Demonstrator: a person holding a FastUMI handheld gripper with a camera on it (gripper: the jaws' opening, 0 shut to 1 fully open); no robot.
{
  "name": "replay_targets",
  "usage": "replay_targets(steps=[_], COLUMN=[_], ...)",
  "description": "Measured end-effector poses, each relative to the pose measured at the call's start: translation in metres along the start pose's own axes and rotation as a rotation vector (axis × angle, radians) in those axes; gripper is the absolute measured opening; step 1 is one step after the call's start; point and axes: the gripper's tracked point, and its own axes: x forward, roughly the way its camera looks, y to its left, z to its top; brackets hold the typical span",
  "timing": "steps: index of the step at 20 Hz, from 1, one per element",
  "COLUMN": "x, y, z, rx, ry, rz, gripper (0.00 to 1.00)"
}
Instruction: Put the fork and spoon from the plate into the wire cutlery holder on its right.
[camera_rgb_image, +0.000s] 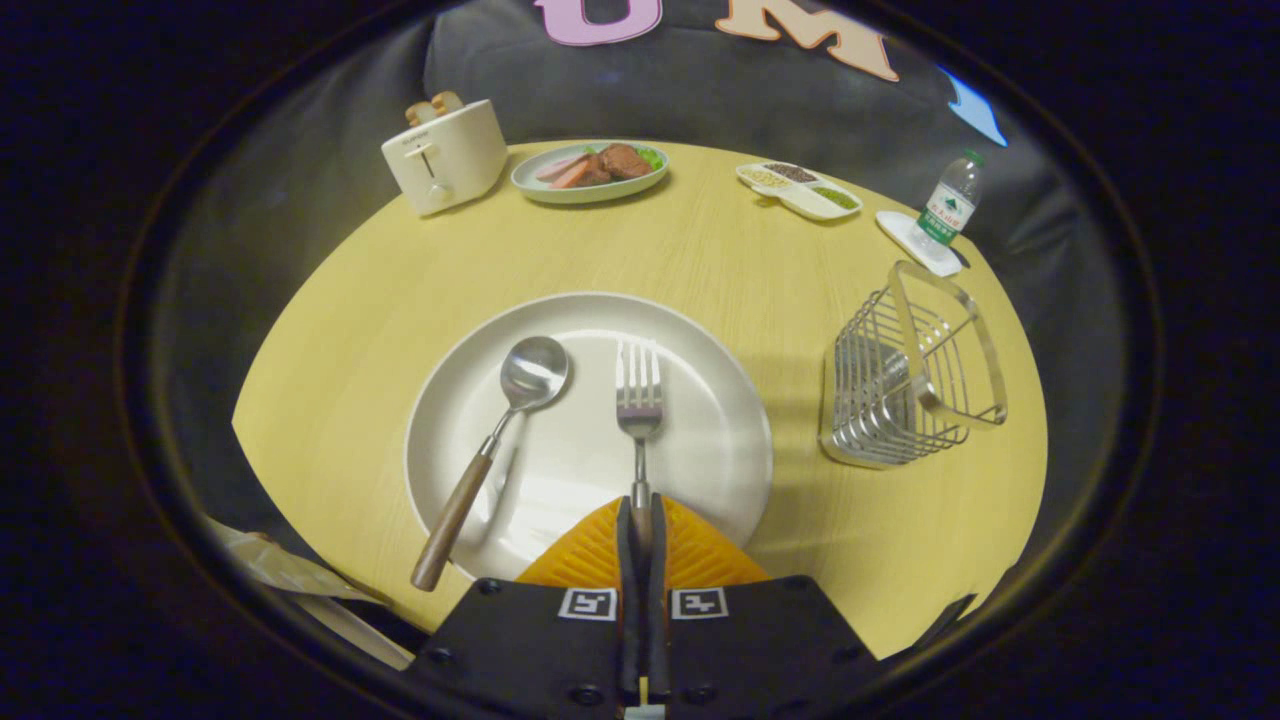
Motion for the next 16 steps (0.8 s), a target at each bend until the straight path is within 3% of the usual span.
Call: replay_targets(steps=[7, 16], x=[-0.034, -0.066], y=[-0.027, -0.093], z=[0.025, 0.054], rx=[-0.058, 0.022], ry=[0.010, 0.000], rz=[-0.022, -0.081], gripper=[0.06, 0.07])
